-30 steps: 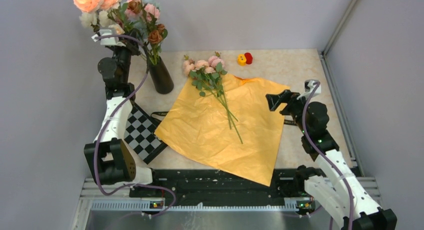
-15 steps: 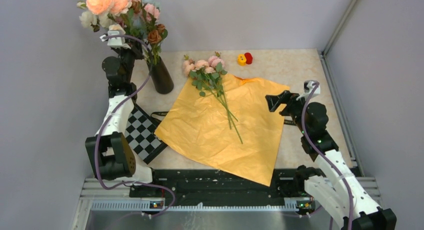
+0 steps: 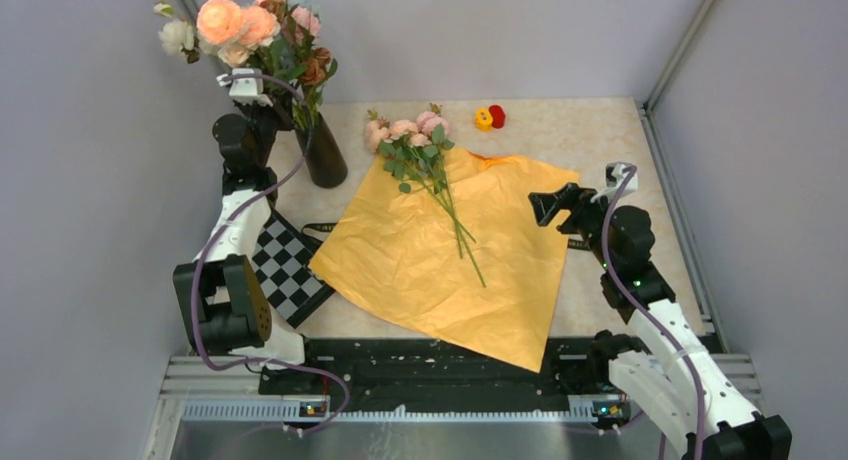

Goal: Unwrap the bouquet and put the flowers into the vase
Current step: Insert the fake flower into the vase.

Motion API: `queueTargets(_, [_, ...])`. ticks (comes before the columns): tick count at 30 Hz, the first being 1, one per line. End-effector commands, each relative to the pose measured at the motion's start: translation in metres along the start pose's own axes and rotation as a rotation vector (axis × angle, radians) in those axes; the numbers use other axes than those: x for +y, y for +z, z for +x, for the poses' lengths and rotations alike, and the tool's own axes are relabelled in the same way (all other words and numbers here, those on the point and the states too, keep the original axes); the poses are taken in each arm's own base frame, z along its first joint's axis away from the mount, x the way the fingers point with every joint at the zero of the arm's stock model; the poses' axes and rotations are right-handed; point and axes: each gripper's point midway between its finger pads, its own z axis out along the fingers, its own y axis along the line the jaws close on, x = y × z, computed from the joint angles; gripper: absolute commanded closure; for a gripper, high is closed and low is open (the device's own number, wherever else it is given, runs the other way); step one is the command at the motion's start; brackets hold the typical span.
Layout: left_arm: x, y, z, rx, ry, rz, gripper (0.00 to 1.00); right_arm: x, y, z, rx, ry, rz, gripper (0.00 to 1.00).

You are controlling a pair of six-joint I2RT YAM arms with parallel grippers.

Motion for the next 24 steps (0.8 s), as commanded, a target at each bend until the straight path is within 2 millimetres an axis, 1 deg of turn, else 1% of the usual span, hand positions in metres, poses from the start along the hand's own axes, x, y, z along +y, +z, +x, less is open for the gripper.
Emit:
queueTargets(1, [0.001,-0.001,0.012,0.029,0.029,0.014,1.0,0.002,0.001,-0.009,-0.038,0.012,-0.017,0.09])
queueTargets(8, [-0.003,0.001,0.033,0.085,0.04,0.033,0.99,0.002,0.0,-0.006,-0.03,0.014,-0.02,0.1])
queueTargets(13, [-0.001,-0.001,0.043,0.116,0.046,0.021,0.97,0.002,-0.001,-0.004,-0.027,0.016,-0.021,0.1])
queueTargets(17, [0.0,-0.003,0.044,0.123,0.05,0.016,0.93,0.002,-0.001,-0.003,-0.024,0.018,-0.026,0.1])
queueTargets(20, [0.0,-0.004,0.041,0.121,0.05,0.015,0.89,0.002,-0.001,-0.003,-0.023,0.021,-0.027,0.1])
queueTargets(24, [-0.002,-0.006,0.037,0.12,0.049,0.015,0.79,0.003,-0.001,-0.002,-0.021,0.022,-0.029,0.1])
